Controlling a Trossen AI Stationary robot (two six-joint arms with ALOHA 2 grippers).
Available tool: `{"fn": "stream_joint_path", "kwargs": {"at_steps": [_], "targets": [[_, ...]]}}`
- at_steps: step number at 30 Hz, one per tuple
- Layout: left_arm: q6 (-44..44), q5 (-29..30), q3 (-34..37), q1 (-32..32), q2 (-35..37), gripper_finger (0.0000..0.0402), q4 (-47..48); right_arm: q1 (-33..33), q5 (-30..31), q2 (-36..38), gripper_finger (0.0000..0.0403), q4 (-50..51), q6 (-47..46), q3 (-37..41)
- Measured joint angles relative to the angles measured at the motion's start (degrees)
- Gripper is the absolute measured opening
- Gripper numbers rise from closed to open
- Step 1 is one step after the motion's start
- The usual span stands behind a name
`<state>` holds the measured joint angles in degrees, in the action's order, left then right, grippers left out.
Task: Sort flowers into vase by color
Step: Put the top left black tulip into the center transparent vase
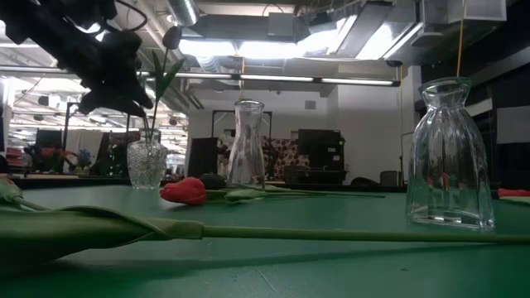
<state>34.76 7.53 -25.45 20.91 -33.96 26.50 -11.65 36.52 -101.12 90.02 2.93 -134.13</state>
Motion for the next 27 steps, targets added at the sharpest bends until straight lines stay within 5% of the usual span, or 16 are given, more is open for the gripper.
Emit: {"fn": "stream_joint_path", "kwargs": {"at_steps": [7,14,27], "targets": [[2.67,0.02,0.0,-6.15,-0.02,0.0137,-0.72,8.21,-12.4,0.2,0.0259,-0.38,4.83,4.0],[2.67,0.28,0.0,-12.48,0.01,0.0137,-6.76,17.11,-31.63,5.97,0.0259,-12.88,9.78,18.49],[0.7,3.82,0.0,-20.82,1.56,0.0137,-18.21,25.73,-37.68,27.94,0.0259,-45.69,7.83,60.22]]}}
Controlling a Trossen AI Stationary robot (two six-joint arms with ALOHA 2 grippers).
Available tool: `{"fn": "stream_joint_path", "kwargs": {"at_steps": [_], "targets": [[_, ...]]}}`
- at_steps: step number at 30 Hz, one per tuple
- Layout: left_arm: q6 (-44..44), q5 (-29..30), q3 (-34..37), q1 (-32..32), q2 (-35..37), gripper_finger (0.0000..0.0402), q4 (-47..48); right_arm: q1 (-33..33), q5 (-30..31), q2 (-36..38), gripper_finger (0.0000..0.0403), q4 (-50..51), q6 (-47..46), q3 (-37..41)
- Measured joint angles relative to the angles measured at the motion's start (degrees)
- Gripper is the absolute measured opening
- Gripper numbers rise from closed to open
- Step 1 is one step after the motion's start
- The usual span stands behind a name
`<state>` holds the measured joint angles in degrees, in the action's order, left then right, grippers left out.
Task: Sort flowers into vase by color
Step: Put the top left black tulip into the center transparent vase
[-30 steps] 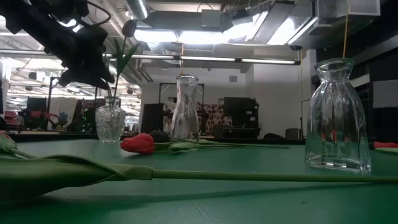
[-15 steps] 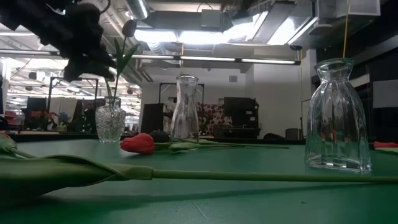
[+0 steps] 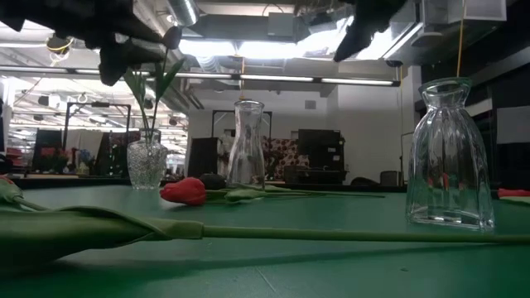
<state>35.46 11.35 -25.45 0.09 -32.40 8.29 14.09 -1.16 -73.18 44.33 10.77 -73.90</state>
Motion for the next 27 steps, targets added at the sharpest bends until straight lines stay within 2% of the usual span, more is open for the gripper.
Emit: {"fn": "stream_joint_path", "kwargs": {"at_steps": [5,10,20,27], "targets": [[-2.6,0.22,0.0,-1.75,0.07,0.0137,-4.59,-0.2,0.03,3.46,0.0259,-18.16,-0.01,14.72],[-3.03,0.22,0.0,-2.87,0.06,0.0137,-5.87,-0.17,0.02,1.96,0.0259,-28.06,-1.75,21.92],[-4.0,1.64,0.0,-2.95,0.06,0.0137,-5.79,-0.24,-3.24,-5.83,0.0259,-48.44,-6.76,26.45],[-4.17,1.45,0.0,-2.95,0.22,0.0137,-6.22,-0.24,-3.8,-13.24,0.0259,-56.57,-7.54,26.42]]}}
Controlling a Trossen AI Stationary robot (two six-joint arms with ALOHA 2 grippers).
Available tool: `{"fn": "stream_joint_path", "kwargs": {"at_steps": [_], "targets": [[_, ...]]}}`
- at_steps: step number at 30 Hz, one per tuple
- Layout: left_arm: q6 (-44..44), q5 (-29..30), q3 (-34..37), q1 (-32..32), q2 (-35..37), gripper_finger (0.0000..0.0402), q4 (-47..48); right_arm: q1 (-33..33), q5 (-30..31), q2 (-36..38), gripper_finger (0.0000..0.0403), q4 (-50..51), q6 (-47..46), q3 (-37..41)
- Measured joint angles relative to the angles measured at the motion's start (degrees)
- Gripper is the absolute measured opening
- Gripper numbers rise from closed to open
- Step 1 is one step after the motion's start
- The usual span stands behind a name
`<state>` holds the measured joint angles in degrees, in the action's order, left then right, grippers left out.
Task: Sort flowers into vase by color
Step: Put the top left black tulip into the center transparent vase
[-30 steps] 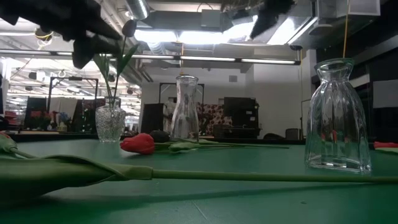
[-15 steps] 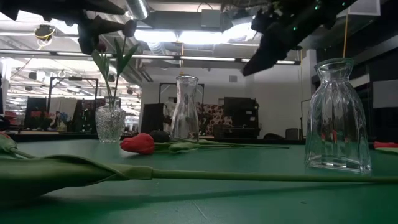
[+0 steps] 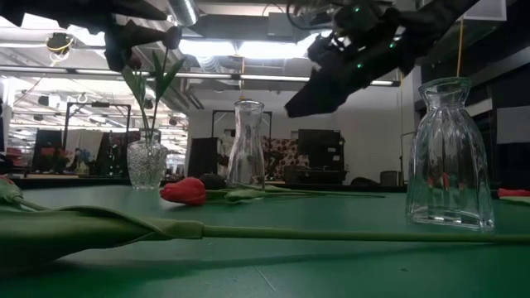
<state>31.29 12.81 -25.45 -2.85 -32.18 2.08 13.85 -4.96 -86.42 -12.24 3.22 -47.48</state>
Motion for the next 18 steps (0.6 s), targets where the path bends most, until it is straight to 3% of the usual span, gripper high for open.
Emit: {"fn": "stream_joint_path", "kwargs": {"at_steps": [18], "targets": [[-1.49,-1.34,0.0,-3.21,3.45,0.0137,-1.84,-0.76,0.62,-12.4,0.0259,-9.52,-3.05,0.0]]}}
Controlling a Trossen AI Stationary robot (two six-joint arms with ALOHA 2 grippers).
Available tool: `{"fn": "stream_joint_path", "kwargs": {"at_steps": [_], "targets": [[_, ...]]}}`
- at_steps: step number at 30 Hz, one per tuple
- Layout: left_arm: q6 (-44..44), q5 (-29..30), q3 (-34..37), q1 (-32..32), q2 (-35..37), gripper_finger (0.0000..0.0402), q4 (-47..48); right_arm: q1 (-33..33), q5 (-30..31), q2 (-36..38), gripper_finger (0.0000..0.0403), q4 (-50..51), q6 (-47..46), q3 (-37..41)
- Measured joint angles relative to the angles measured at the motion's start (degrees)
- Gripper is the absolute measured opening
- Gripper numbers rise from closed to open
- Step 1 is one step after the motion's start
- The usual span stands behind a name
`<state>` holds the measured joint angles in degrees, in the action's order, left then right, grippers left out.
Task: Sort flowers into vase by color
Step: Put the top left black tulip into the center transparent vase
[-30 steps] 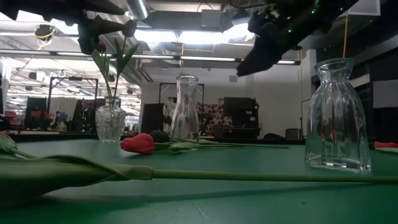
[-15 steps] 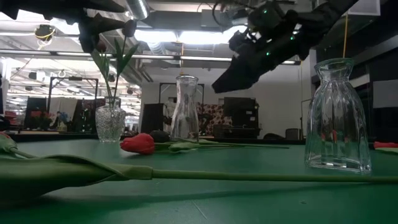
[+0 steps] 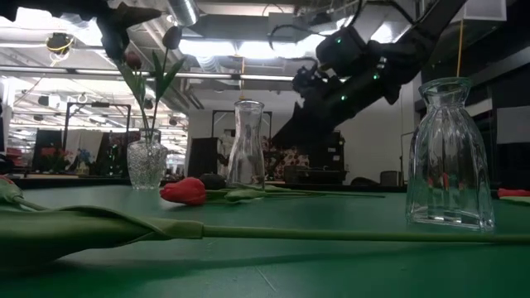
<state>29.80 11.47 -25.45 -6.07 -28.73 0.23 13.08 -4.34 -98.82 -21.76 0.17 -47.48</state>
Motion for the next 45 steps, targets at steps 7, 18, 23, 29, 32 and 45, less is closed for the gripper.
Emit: {"fn": "stream_joint_path", "kwargs": {"at_steps": [7,18,23,29,32,45], "targets": [[-0.41,0.04,0.0,-0.02,0.0,0.0136,0.1,0.02,0.43,-3.66,0.0259,-1.11,-1.79,0.0],[-0.41,0.04,0.0,-0.01,0.0,0.0136,0.16,0.02,1.36,-7.56,0.0259,-0.92,-2.08,-0.06],[-0.41,0.06,0.0,-0.02,0.0,0.0136,0.22,0.07,4.01,-9.24,0.0259,-0.62,-2.09,-0.06],[-0.39,0.08,0.0,-0.02,0.0,0.0136,0.23,0.07,6.83,-9.25,0.0259,1.1,-2.28,-0.02],[-0.39,0.08,0.0,-0.02,0.0,0.0136,0.21,0.07,8.5,-9.25,0.0259,2.52,-1.64,-0.02],[-0.38,0.08,0.0,-0.02,0.0,0.0137,0.22,0.02,7.78,-9.14,0.0153,3.76,-1.78,-0.13]]}}
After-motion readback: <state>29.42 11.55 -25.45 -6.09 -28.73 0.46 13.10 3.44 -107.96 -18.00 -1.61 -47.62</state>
